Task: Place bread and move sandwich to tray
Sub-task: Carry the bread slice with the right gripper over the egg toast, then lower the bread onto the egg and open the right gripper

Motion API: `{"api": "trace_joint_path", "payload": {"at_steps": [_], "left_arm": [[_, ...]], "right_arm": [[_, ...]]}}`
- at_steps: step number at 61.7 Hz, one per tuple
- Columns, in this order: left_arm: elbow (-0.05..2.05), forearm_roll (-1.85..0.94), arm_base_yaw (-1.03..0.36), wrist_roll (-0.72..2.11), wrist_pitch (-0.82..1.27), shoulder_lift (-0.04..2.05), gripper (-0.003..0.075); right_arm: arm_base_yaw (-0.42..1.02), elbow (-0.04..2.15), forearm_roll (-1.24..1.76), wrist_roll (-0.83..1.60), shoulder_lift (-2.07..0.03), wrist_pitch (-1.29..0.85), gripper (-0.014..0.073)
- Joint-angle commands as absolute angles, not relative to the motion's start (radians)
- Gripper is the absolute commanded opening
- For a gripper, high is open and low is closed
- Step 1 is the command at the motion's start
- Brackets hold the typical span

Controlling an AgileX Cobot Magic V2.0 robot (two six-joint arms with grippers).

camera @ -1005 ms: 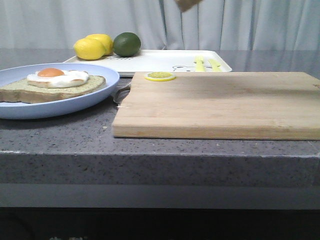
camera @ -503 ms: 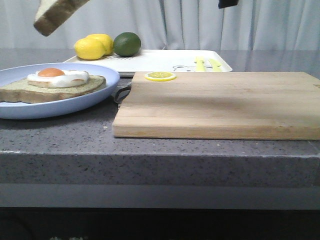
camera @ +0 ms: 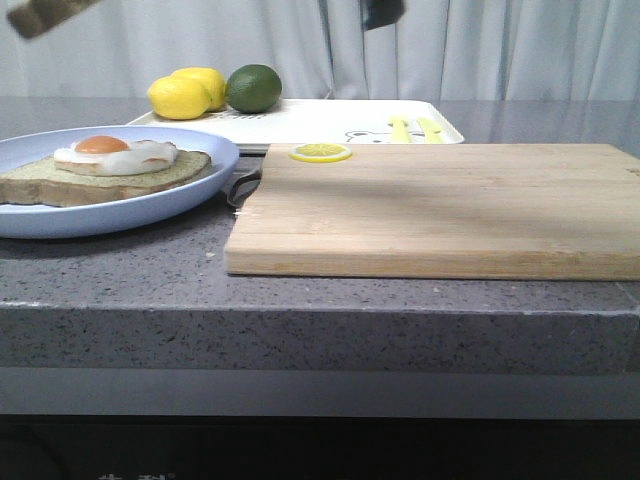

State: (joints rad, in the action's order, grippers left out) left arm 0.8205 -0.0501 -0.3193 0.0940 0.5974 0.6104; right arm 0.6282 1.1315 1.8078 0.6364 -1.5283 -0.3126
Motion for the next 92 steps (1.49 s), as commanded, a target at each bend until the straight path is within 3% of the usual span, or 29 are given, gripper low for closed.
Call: {"api": "trace_joint_path", "payload": {"at_steps": [1, 17, 41, 49, 57, 68, 92], "left_arm": [[0.847, -0.052, -0.327, 0.085, 0.515, 0.617, 0.0566], [0.847, -0.052, -0.327, 0.085, 0.515, 0.617, 0.0566], [0.847, -0.052, -0.327, 0.085, 0.515, 0.617, 0.0566], [0.847, -0.052, -0.327, 0.085, 0.515, 0.617, 0.0566], [0.847, -0.052, -0.327, 0.085, 0.515, 0.617, 0.0566], [0.847, -0.052, -0.327, 0.085, 0.515, 0.617, 0.0566], [0.847, -0.052, -0.327, 0.085, 0.515, 0.617, 0.0566]], "right_arm": [[0.652, 1.218, 1.930, 0.616, -1.547, -0.335, -0.0005], [0.693, 1.352, 1.930, 0.571, -1.691, -0.280, -0.0005], [0.695, 1.361, 1.908, 0.564, -1.770, -0.245, 0.0003], [0.695, 1.361, 1.813, 0.564, -1.772, -0.244, 0.0072], [0.692, 1.361, 1.756, 0.564, -1.772, -0.261, 0.0217], [0.692, 1.361, 1.633, 0.564, -1.772, -0.300, 0.0351], [0.595, 1.361, 1.308, 0.554, -1.769, -0.529, 0.0367]]}}
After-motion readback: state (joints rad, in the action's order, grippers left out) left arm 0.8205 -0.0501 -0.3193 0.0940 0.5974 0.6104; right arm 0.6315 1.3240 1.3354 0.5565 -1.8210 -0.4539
